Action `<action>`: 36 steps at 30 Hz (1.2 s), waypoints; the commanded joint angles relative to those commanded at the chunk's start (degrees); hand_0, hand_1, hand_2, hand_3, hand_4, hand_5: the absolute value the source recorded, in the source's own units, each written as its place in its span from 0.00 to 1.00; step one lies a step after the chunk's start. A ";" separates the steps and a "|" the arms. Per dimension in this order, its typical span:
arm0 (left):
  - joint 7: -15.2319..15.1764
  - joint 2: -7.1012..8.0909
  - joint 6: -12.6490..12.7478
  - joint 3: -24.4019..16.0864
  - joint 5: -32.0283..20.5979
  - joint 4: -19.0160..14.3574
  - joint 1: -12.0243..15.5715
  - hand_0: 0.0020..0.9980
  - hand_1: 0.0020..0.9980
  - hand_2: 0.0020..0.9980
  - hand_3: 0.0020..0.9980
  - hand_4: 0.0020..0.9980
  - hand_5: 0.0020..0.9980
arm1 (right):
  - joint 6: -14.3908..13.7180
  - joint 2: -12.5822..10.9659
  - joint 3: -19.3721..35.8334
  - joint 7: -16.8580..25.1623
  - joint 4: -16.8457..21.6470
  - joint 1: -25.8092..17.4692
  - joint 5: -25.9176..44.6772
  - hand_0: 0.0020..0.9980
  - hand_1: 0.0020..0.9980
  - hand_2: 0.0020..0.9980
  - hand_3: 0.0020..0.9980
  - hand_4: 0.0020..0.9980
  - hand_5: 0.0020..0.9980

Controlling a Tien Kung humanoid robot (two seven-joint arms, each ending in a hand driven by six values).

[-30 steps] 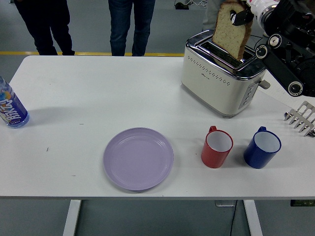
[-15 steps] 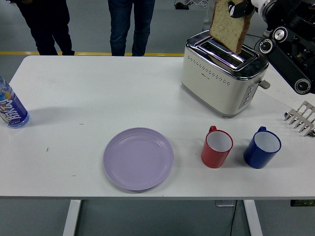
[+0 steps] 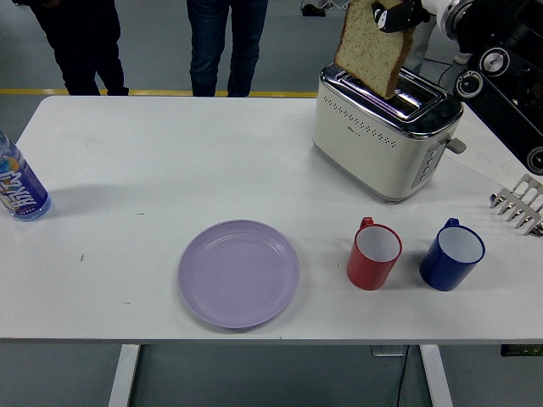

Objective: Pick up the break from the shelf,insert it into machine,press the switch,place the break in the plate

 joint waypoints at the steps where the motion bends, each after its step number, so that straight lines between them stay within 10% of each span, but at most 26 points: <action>1: 0.00 0.00 -0.01 -0.03 0.05 0.00 0.02 0.63 0.49 0.46 0.54 0.33 0.80 | 0.08 -0.14 -0.02 -0.10 0.60 -0.12 0.13 0.03 0.14 0.41 0.46 0.51 0.03; 36: 0.02 -0.27 -0.14 -0.14 0.21 0.00 0.33 0.63 0.49 0.46 0.54 0.33 0.81 | 3.17 -2.46 -0.74 -2.33 19.10 -5.40 7.21 0.01 0.11 0.40 0.45 0.51 0.03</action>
